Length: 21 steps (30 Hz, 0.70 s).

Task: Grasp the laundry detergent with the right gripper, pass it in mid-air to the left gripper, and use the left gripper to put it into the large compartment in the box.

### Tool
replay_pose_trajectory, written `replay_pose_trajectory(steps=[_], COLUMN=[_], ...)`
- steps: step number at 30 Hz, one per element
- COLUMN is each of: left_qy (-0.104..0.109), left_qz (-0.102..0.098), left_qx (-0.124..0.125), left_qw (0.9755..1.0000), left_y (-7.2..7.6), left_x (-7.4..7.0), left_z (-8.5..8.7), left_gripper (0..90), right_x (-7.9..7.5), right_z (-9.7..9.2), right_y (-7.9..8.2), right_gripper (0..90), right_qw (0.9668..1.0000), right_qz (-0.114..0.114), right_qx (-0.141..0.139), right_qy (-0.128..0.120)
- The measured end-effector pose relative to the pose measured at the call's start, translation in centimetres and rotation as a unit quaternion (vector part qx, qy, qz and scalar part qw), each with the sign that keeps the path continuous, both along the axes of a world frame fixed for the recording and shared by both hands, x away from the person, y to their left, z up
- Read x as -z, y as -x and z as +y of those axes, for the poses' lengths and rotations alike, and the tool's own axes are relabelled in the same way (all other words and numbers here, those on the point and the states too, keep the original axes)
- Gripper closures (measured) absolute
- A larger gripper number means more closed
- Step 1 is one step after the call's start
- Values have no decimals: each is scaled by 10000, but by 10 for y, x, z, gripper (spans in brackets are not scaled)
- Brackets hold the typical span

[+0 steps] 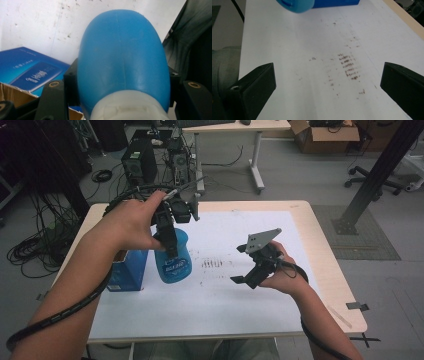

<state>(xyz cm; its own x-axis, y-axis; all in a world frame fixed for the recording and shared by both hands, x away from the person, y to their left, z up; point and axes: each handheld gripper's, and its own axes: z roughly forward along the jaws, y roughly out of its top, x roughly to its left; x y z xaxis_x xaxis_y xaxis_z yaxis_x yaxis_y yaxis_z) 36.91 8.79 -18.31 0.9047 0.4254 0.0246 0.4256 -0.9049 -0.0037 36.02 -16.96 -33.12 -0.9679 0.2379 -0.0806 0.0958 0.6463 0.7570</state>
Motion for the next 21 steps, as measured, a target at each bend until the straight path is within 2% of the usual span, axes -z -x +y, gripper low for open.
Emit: replay_pose_trajectory(steps=[5,9,14,16,17,21], left_qy=[66,131,172,141,192,149], left_qz=[-34,-29,9,50,37,11], left_qx=[-317,-632,-1061,-1254,-1315,-1655], left_qw=[9995,9979,9942,9920,9911,9861], left_y=[0,-1,-3,-5,-6,-9], left_x=[-9,-16,-25,-28,-30,-36], left_z=[2,4,9,12,13,19], left_gripper=[381,381,381,380,380,380], right_x=[-6,-9,-9,-9,-9,-9], right_z=[-10,-17,-23,-25,-26,-29], right_y=[-3,-5,-7,-8,-8,-9], right_gripper=[0,0,0,0,0,0], right_qw=[9997,9992,9983,9979,9977,9973], right_qz=[32,100,138,155,169,187], right_qx=[66,116,170,189,196,229], right_qy=[234,381,540,605,633,669])
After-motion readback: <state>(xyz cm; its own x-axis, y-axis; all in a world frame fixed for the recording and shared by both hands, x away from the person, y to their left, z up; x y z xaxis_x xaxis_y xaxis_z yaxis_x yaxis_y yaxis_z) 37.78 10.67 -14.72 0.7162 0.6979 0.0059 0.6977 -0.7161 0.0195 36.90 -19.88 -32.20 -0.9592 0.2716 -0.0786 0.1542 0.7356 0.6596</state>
